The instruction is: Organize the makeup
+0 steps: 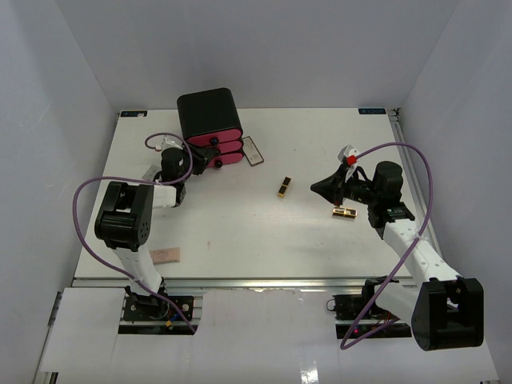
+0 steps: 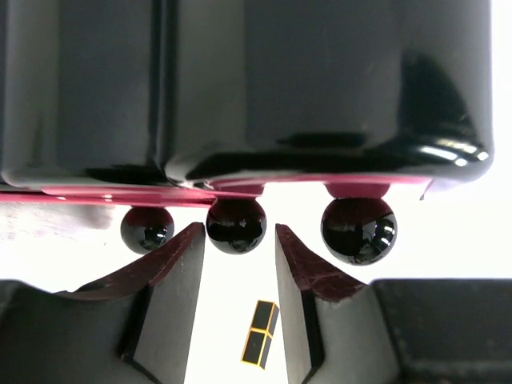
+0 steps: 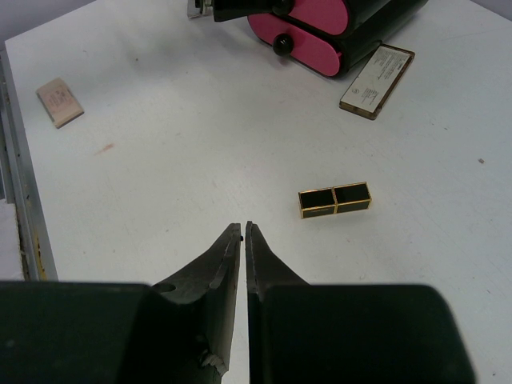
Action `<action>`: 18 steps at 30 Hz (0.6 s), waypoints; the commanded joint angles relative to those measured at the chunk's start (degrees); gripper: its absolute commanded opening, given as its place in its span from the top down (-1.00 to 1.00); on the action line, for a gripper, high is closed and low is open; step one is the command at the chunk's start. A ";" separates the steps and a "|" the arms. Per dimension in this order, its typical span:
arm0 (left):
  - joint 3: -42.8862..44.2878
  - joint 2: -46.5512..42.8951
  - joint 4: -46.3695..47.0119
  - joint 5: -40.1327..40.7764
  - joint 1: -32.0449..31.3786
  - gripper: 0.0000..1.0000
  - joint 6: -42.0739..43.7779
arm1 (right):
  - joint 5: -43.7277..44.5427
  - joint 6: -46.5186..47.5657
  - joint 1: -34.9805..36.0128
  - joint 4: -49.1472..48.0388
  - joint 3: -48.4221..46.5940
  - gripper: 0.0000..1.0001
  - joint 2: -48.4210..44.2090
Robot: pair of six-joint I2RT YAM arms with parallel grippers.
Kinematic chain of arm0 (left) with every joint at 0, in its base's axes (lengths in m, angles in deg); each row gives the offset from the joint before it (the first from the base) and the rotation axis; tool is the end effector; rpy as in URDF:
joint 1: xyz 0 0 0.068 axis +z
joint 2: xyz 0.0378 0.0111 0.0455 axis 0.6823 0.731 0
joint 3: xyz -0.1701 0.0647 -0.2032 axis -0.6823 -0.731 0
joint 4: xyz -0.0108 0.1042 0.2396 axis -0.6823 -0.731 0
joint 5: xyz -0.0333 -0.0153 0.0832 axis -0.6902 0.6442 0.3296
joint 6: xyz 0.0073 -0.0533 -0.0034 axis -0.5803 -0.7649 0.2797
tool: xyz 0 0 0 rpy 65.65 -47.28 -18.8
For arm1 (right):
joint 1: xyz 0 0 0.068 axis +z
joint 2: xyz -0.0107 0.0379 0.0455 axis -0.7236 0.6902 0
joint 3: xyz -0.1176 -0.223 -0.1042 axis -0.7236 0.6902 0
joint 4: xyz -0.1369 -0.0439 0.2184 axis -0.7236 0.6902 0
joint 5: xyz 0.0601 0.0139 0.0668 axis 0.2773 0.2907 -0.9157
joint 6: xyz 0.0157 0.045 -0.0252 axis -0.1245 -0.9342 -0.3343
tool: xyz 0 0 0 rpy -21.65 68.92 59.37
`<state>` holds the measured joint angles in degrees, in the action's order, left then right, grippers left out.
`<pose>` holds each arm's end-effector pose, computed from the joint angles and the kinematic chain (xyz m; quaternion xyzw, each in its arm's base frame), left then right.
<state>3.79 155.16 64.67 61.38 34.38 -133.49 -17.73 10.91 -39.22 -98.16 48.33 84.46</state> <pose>0.3711 -0.0635 0.1664 -0.3128 0.7327 -0.4167 0.4377 0.2282 0.0565 0.2708 -0.3499 0.6609 0.3437 0.5681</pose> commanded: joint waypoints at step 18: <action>5.74 3.45 -4.72 1.32 -0.76 0.01 1.49 | -1.40 0.10 -0.57 -1.77 -0.11 0.74 -0.95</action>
<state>7.52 158.38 62.11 60.41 33.78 -132.98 -17.82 10.90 -39.28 -98.16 48.33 84.45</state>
